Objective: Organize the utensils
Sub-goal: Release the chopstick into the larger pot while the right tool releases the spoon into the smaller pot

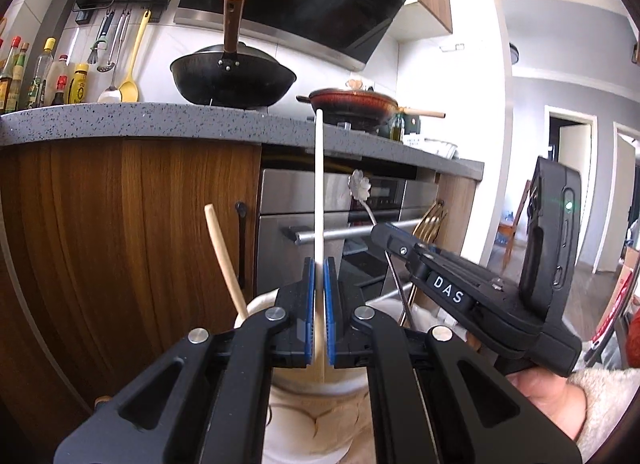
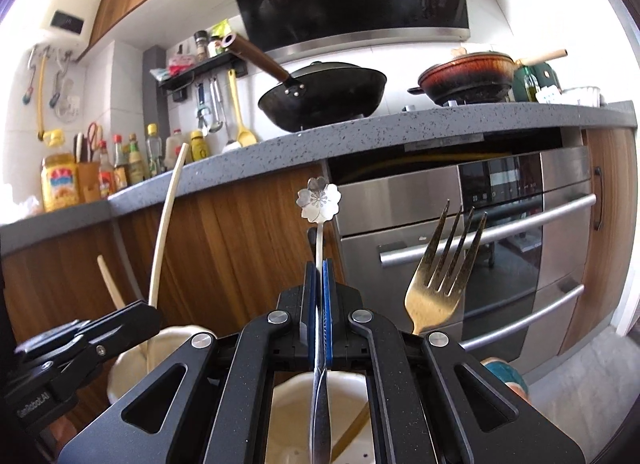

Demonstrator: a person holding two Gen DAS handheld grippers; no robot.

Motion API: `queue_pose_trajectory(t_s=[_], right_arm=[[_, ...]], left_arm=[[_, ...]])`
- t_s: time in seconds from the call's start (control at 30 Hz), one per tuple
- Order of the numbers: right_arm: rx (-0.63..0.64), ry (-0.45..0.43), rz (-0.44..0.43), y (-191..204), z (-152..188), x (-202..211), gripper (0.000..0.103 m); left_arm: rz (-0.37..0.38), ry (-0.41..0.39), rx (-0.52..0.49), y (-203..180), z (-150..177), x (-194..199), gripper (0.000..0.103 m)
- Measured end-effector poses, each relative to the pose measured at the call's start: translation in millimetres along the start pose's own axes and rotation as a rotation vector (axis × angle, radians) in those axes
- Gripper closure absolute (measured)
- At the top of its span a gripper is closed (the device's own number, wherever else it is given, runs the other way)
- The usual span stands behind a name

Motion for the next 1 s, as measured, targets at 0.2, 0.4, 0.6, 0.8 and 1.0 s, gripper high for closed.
queue_pose_trajectory(t_s=[0.2,0.4,0.6,0.8,1.0], right_arm=[[0.039,0.029,0.002,3.3,7.2,15.5,0.099],[0.055,0.107,-0.020,6.3,16.2,21.4,0.099],[0.045,0.163,-0.039,8.3,23.0,25.5,0.099],[0.022,0.177,-0.050,6.4,25.5,25.1,0.099],[0.008,0.181,-0.065,5.5,25.0,26.9,0.099]], left_arm=[[-0.036,0.063,-0.017,0.4,7.2,3.3,0.099],[-0.059,0.140,-0.002,1.7,10.5,4.0,0.099],[-0.064,0.171,-0.001,-0.4,9.1,5.0,0.099],[-0.065,0.186,-0.010,-2.3,11.7,0.7,0.099],[-0.060,0.190,-0.004,-2.7,8.6,-1.8,0.074]])
Point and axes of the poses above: each gripper's, at about its wrist camera, not at the fingertips, and x roughly against the way its jaws point, y to its left, z to its underside, the point moved 5 cm from there along -x, roughly the way its jaws point, and after that the axes turned 6 degrees about y, right-handed, at the moved point
